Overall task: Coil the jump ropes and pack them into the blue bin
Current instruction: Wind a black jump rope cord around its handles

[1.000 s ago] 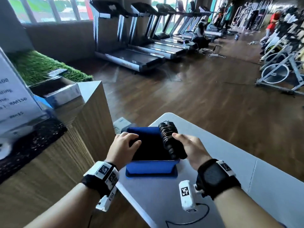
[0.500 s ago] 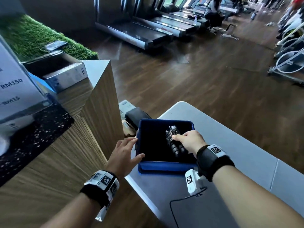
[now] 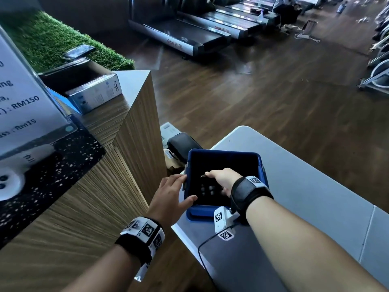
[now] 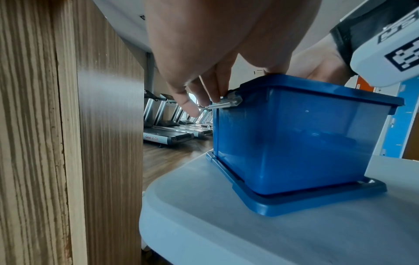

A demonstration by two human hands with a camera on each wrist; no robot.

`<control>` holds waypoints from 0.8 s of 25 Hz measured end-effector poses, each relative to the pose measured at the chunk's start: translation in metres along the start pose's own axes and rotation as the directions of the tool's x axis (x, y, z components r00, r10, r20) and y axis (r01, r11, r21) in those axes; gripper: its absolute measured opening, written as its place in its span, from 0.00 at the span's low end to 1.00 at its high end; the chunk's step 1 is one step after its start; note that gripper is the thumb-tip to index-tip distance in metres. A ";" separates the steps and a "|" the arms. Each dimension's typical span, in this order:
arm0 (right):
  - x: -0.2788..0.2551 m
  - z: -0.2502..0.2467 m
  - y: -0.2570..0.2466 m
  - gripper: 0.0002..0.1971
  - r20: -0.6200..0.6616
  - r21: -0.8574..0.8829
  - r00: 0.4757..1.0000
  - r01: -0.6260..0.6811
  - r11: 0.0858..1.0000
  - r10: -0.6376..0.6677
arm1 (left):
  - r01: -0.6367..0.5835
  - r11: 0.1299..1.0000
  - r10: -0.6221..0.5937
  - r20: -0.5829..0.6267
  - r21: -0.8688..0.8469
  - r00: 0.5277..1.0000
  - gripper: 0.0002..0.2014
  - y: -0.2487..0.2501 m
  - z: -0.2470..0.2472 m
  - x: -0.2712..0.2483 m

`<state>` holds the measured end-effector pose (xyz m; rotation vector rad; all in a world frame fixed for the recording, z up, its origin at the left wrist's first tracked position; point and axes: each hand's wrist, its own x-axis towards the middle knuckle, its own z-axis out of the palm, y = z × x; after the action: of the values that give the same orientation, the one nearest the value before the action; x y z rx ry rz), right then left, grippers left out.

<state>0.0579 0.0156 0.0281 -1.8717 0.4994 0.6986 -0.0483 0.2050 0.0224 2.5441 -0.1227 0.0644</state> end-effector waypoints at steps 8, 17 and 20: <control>-0.006 0.002 -0.007 0.21 -0.058 -0.244 0.997 0.038 0.969 -0.054 | 0.006 1.000 -0.006 -0.002 -0.019 1.000 0.38 0.000 0.003 0.001; -0.006 -0.006 -0.007 0.29 -0.064 -0.329 0.989 0.109 0.938 -0.137 | 0.014 0.999 -0.014 -0.005 -0.041 1.000 0.36 -0.003 0.005 0.001; -0.014 -0.009 -0.009 0.23 -0.065 -0.373 0.981 0.147 0.916 -0.184 | 0.015 0.999 -0.015 -0.005 -0.043 1.000 0.36 -0.003 0.005 0.002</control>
<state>0.0557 0.0108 0.0462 -2.2798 0.2782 0.6174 -0.0459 0.2043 0.0169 2.5016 -0.1021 0.0626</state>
